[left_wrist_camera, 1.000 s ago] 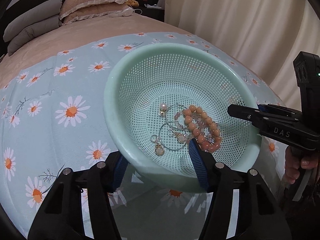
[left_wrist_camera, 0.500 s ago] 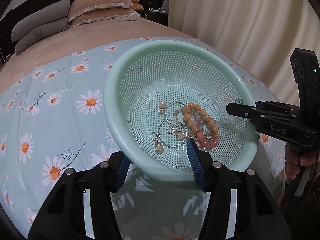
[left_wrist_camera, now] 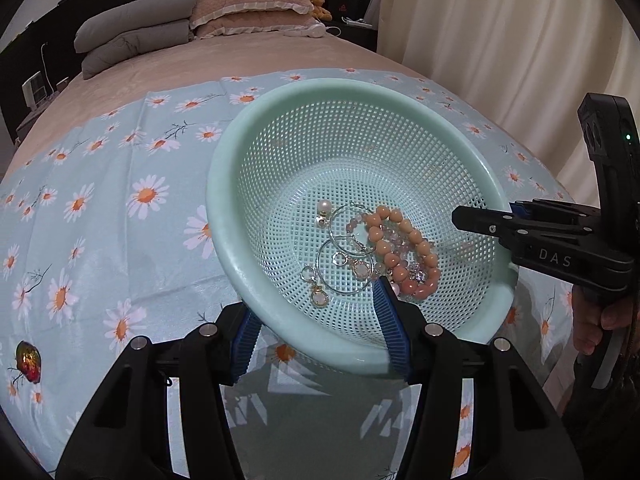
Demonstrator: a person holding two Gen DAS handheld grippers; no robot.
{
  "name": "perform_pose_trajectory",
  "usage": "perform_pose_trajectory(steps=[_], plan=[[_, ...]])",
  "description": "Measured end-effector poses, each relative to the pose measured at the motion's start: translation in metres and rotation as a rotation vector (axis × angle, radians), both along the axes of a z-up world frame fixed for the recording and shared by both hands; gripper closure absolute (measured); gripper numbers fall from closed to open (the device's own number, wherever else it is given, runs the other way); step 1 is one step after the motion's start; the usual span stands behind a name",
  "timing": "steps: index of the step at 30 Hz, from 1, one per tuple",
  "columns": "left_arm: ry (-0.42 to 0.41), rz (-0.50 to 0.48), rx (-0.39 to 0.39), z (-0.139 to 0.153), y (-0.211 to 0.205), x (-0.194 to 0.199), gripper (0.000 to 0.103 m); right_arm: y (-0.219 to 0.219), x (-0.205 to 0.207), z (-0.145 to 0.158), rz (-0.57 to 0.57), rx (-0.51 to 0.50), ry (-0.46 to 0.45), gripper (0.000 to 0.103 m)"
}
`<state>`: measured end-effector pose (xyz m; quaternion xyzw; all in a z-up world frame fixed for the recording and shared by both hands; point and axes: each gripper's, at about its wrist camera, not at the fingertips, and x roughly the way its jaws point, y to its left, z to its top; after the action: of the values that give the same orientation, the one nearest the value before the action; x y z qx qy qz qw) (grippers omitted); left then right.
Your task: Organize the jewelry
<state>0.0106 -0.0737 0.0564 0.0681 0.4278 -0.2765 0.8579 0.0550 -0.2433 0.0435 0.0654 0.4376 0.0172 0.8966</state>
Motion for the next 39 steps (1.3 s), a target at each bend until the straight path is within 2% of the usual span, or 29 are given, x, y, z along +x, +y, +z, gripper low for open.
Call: perform_pose_trajectory(steps=[12,14,15,17,19,25,28,39], plan=[[0.044,0.043,-0.02,-0.027,0.023,0.019,0.047,0.023,0.022,-0.02,0.019,-0.034,0.046,0.073],[0.041,0.034,-0.029,-0.027,0.025,0.018,0.046,0.027,0.024,-0.023,0.026,-0.07,0.05,0.072],[0.031,0.033,-0.019,-0.027,0.024,0.017,0.043,0.028,0.023,-0.024,0.029,-0.09,0.049,0.058],[0.0,0.041,-0.002,-0.026,0.026,0.013,0.035,0.03,0.019,-0.022,0.035,-0.097,0.031,0.042],[-0.012,0.056,-0.012,-0.021,0.032,0.01,0.03,0.025,0.015,-0.018,0.029,-0.089,0.017,0.038],[-0.054,0.123,-0.012,-0.002,0.056,-0.005,0.028,0.014,-0.001,0.003,0.009,-0.07,-0.04,0.036],[-0.074,0.148,-0.001,0.005,0.062,-0.017,0.024,0.014,-0.014,0.013,0.003,-0.063,-0.06,0.036],[-0.153,0.168,-0.015,0.035,0.066,-0.077,0.024,0.026,-0.068,0.033,0.05,-0.061,-0.111,0.031]])
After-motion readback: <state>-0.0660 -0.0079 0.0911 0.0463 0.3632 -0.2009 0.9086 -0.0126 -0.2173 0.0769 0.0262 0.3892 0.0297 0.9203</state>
